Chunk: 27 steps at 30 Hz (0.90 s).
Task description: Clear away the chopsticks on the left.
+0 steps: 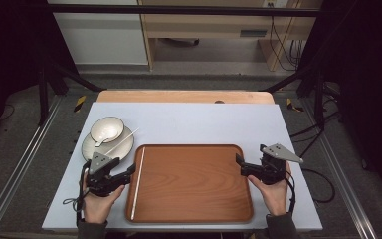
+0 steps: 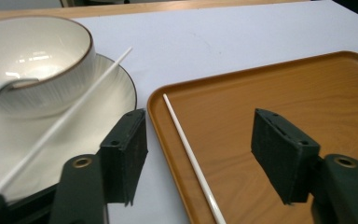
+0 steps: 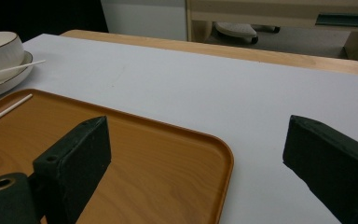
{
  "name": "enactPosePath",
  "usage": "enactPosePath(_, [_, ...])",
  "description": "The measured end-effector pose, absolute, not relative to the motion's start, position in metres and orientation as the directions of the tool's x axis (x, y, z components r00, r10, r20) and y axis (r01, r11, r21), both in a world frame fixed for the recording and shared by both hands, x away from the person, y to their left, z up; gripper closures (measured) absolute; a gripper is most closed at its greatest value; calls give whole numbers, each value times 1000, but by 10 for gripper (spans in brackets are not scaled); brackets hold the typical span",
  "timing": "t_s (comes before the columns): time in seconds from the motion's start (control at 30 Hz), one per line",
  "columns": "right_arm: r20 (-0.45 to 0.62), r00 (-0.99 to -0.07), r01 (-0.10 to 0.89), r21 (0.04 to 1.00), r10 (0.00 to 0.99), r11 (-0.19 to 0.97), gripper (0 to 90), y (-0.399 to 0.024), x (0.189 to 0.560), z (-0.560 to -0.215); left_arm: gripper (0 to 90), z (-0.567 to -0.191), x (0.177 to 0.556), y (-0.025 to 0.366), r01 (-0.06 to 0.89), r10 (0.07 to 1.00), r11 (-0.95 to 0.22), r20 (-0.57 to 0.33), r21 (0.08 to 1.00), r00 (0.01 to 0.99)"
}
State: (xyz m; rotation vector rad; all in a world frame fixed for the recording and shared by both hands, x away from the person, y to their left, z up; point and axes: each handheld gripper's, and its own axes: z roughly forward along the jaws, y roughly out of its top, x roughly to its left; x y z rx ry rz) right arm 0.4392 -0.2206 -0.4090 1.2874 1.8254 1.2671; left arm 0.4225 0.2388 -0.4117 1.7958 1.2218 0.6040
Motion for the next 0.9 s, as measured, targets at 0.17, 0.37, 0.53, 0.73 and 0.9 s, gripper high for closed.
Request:
enactPosePath(0.17, [70, -378, 383, 920, 923, 87, 78, -221, 439, -408, 269, -405, 431, 251, 483, 893, -237, -6, 843, 449])
enactPosePath(0.37, [76, -380, 381, 921, 922, 81, 78, -220, 438, -407, 237, -407, 442, 276, 512, 873, -216, -70, 831, 483])
enactPosePath(0.53, [74, -381, 380, 921, 922, 83, 77, -220, 438, -407, 232, -419, 447, 293, 538, 878, -248, -47, 806, 476])
enactPosePath(0.73, [76, -380, 387, 918, 922, 84, 77, -219, 439, -408, 262, -430, 454, 308, 548, 888, -282, -2, 788, 460])
enactPosePath(0.9, [70, -383, 388, 917, 921, 91, 77, -219, 439, -409, 336, -435, 463, 317, 551, 890, -281, -1, 786, 456])
